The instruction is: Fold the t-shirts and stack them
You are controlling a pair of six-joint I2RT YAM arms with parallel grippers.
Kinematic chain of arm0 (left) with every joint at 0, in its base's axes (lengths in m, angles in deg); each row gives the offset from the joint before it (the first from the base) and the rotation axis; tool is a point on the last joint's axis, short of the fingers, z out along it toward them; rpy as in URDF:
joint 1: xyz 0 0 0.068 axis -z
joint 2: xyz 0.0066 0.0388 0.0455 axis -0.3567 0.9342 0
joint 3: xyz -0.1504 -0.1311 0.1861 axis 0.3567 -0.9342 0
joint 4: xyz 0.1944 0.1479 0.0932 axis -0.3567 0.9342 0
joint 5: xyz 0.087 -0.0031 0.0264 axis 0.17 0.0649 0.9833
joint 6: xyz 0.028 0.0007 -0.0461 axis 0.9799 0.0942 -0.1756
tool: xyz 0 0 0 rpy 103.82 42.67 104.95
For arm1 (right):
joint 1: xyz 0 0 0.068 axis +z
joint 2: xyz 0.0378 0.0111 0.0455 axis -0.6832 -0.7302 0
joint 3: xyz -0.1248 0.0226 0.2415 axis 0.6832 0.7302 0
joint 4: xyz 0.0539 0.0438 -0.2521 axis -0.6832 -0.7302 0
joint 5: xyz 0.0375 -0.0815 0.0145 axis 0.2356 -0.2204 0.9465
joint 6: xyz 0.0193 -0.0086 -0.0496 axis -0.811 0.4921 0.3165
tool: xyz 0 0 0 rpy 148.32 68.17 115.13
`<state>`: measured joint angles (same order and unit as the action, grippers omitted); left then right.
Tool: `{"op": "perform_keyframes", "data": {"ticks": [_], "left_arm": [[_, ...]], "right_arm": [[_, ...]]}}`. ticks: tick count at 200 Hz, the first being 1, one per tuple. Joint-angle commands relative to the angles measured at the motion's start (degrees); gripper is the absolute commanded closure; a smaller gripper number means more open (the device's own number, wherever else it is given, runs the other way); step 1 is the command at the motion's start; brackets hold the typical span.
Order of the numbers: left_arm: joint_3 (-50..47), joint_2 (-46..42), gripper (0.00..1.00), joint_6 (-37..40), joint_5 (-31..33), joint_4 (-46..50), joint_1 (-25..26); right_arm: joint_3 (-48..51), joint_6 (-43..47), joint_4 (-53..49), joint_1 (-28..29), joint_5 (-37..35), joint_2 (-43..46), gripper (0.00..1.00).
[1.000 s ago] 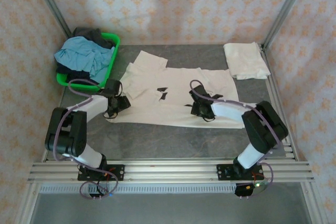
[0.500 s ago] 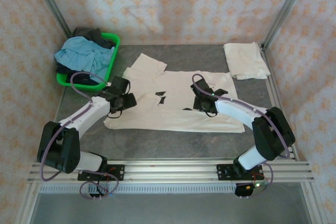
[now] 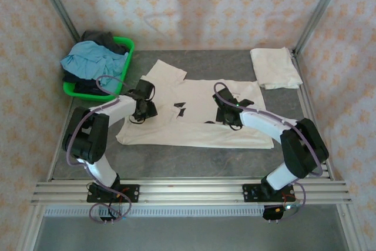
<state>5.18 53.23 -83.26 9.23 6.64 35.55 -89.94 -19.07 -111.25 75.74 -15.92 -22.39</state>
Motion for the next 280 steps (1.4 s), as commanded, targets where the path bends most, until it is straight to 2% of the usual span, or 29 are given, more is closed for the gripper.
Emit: {"op": "perform_keyframes", "data": {"ticks": [1, 15, 56, 73, 131, 169, 180, 196, 206, 218, 238, 253, 280], "left_arm": [[2.59, 1.59, 0.59, 1.25, 2.19, -0.31, 0.00], [3.55, 2.92, 0.64, 1.77, 2.54, -0.13, 0.06], [6.84, 4.94, 0.86, 3.08, 3.85, 1.87, 0.02], [9.30, 4.72, 1.00, 5.07, 5.89, 4.20, -0.04], [14.30, 4.79, 1.00, 7.03, 9.92, 7.65, -0.40], [17.96, 8.59, 1.00, 8.91, 8.54, 8.62, -2.46], [20.25, 10.87, 0.86, 9.23, 9.63, 10.64, -3.09], [22.52, 13.77, 0.88, 9.39, 10.99, 12.17, -4.04], [24.11, 14.43, 0.79, 9.62, 11.26, 12.94, -4.30], [26.92, 14.91, 0.78, 10.30, 11.24, 14.14, -4.22], [34.45, 16.72, 0.69, 11.61, 11.73, 18.47, -3.94], [39.80, 18.00, 0.56, 13.13, 11.42, 19.43, -3.35], [50.71, 24.03, 0.50, 16.89, 7.86, 19.73, -2.29]], "right_arm": [[0.45, 0.24, 0.76, 0.23, -0.54, -0.71, 0.44], [0.56, 0.25, 0.76, 0.23, -0.57, -0.85, 0.44], [0.45, 0.56, -0.76, 0.19, -2.55, -0.07, 0.44], [0.36, 0.68, -1.24, 0.15, -3.10, 0.29, 0.44], [0.23, 0.77, -1.96, -0.41, -4.84, -0.14, 0.44], [-0.63, 1.55, -2.12, -2.08, -5.16, -1.29, 0.44], [-1.33, 1.85, -2.63, -3.03, -5.06, -1.52, 0.44], [-2.61, 2.50, -3.46, -4.82, -5.07, -1.53, 0.44], [-3.51, 3.38, -3.91, -6.12, -5.02, -1.41, 0.43], [-5.21, 4.31, -4.84, -7.97, -5.30, -1.68, 0.41], [-8.93, 5.62, -6.09, -12.15, -5.21, -3.27, 0.41], [-11.42, 6.24, -5.78, -15.66, -4.84, -5.15, 0.40], [-18.55, 7.81, -6.00, -21.32, -1.79, -12.10, 0.40]]}}
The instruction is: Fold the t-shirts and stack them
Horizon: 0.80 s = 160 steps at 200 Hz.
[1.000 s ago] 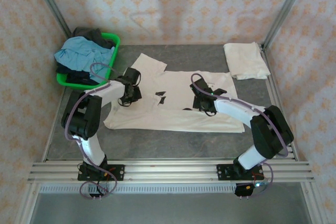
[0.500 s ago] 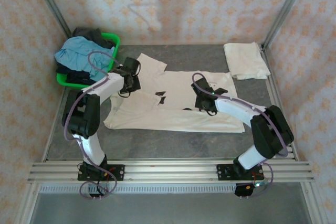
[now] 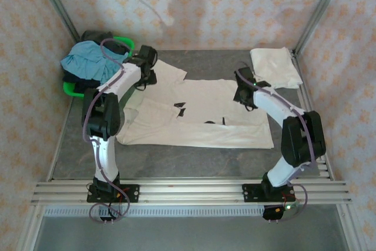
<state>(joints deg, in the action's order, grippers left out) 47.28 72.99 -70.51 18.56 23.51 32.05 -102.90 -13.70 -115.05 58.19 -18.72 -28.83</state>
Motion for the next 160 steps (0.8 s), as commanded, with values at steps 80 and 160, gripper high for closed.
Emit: {"op": "perform_keyframes", "data": {"ticks": [80, 160], "left_arm": [[43.44, 30.65, 0.40, 7.97, 4.38, 5.88, 0.93], [53.21, 41.66, 0.35, 4.07, 7.01, 0.44, -0.69]], "right_arm": [[-34.78, 5.45, -12.82, -9.34, -3.33, -30.79, 0.40], [-43.10, 4.91, -14.27, -9.91, -3.85, -38.19, 0.40]]}}
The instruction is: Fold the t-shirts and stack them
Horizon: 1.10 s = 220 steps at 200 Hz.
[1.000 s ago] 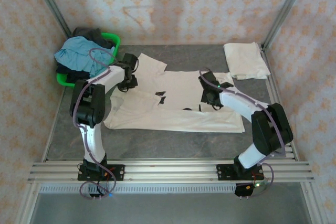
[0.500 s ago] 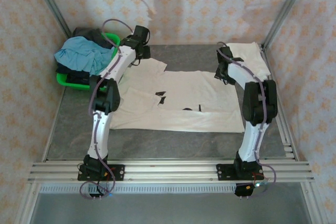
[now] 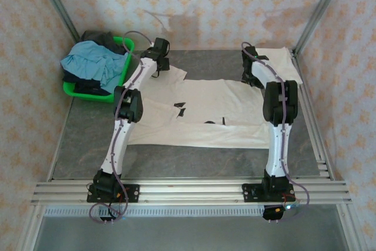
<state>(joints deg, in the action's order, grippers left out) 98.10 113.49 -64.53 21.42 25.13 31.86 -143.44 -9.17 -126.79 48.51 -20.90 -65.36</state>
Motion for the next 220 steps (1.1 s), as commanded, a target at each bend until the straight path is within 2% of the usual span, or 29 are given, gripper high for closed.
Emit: {"op": "perform_keyframes", "data": {"ticks": [1, 17, 41, 71, 115, 152, 185, 220], "left_arm": [[2.46, 1.14, 0.35, -1.98, 4.22, -1.17, -0.50], [1.84, 0.84, 0.36, -3.38, 4.48, -1.23, -1.16], [1.77, 1.52, 0.38, -6.20, -2.49, -2.71, -2.70], [2.13, 2.99, 0.57, -7.56, -9.27, -2.88, -3.66], [2.20, 1.11, 1.00, -5.13, -13.83, -1.02, -4.29], [1.93, -4.32, 1.00, -3.16, -18.51, 0.79, -5.07], [-3.10, -12.10, 1.00, -1.06, -20.30, 1.39, -5.12], [-16.73, -23.77, 1.00, -0.64, -21.37, -2.49, -5.13]], "right_arm": [[-2.60, 0.47, -2.61, -0.22, -1.62, -1.73, 0.40], [-3.13, 0.29, -2.89, -0.31, -1.22, -2.52, 0.40], [-4.48, -0.08, -3.43, -0.31, 0.52, -3.41, 0.44], [-4.30, -0.61, -2.76, -0.32, 3.54, -3.44, 0.52], [-3.90, -0.79, -2.74, -0.31, 5.51, -1.96, 0.78], [-2.25, -0.29, -2.01, -0.31, 7.09, 1.17, 1.00], [1.11, 0.11, -0.77, -0.32, 7.74, 5.79, 1.00], [8.09, -0.15, 2.02, -0.31, 9.33, 12.57, 1.00]]}}
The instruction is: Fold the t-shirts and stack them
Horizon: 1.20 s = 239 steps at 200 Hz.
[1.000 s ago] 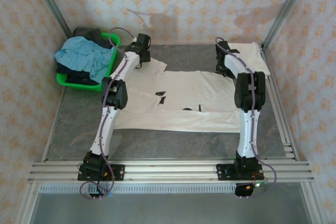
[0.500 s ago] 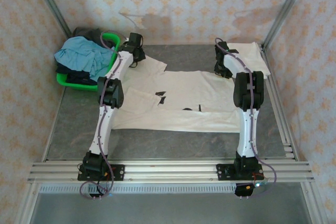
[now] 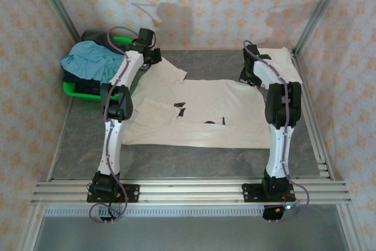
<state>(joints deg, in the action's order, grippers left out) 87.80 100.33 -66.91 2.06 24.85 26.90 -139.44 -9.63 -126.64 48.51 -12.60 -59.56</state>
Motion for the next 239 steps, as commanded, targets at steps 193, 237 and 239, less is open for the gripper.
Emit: {"op": "perform_keyframes", "data": {"ticks": [193, 237, 239], "left_arm": [[-91.67, -67.98, 1.00, -3.27, 5.87, -22.04, 1.30], [-92.47, -67.88, 1.00, -3.18, 6.36, -22.16, 1.34], [-92.45, -67.95, 1.00, -3.12, 6.41, -22.15, 1.35]], "right_arm": [[49.27, -10.95, 6.58, 2.41, -8.39, 37.89, 0.73], [52.87, -11.87, 13.24, -0.13, -0.12, 42.59, 0.61], [52.82, -11.85, 13.47, -0.13, 0.20, 42.54, 0.61]]}}
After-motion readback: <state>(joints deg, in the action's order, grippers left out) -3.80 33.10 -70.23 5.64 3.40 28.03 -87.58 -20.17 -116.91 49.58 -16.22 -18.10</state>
